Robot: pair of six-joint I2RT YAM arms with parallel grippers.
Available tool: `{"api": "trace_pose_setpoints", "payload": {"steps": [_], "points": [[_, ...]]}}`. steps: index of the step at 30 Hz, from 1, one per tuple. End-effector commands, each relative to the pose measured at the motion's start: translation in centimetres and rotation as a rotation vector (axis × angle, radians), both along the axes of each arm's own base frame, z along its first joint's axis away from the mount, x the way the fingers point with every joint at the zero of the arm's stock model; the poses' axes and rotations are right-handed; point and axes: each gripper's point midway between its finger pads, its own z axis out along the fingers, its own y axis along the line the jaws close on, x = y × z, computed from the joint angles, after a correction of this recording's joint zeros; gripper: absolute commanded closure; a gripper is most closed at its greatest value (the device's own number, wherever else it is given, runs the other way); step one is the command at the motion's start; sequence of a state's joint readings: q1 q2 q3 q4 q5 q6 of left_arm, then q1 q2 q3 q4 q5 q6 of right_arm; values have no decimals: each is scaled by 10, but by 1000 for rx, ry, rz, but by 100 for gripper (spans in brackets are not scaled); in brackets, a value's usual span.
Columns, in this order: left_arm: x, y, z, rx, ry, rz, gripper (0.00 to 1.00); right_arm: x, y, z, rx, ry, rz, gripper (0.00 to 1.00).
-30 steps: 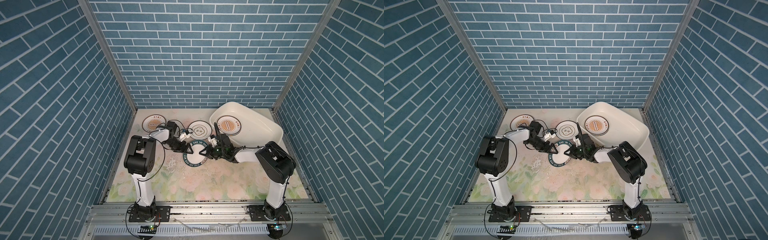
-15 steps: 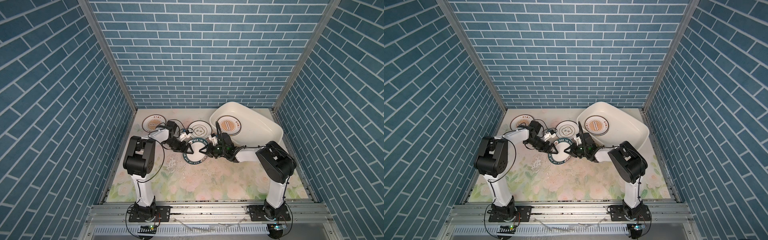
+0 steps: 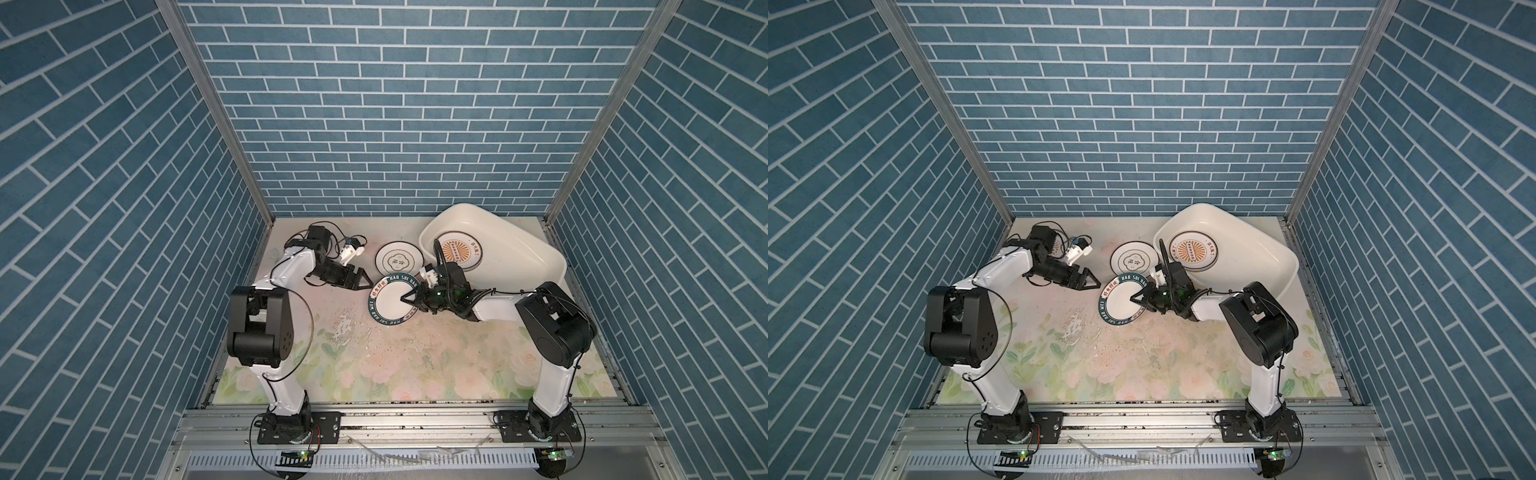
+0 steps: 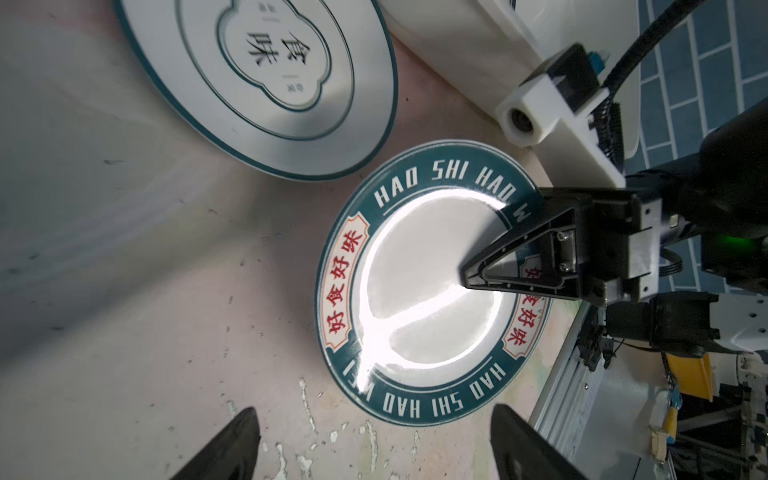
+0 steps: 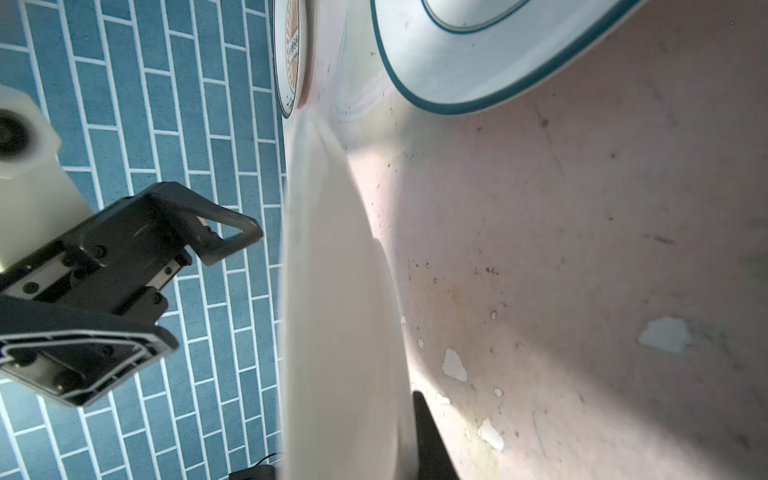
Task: Place the plates into the plastic bin on the countertop
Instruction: Pick up the plate from the center of the table, then place the plate in the plastic bin.
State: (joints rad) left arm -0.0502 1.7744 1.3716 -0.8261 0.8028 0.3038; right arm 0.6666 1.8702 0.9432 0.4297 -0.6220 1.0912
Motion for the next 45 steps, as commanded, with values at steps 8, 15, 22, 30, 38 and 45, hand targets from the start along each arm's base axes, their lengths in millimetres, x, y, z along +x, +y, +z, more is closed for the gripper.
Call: {"api": "trace_pose_setpoints", "payload": {"steps": [8, 15, 22, 30, 38, 45], "points": [[-11, 34, 54, -66, -122, 114, 11, 22, -3, 88, 83, -153, 11, 85], [-31, 33, 62, -84, -162, 149, 11, 47, -37, 129, 120, -198, -50, 85], [-47, 32, 72, -82, -195, 158, 10, 70, -102, 163, 116, -245, -160, 85], [-53, 31, 84, -103, -228, 181, 11, 76, -185, 166, 63, -239, -300, 84], [-54, 30, 88, -118, -232, 190, 10, 69, -248, 150, 44, -207, -431, 84], [-54, 30, 92, -120, -252, 189, 10, 69, -287, 122, -2, -171, -525, 84]]}}
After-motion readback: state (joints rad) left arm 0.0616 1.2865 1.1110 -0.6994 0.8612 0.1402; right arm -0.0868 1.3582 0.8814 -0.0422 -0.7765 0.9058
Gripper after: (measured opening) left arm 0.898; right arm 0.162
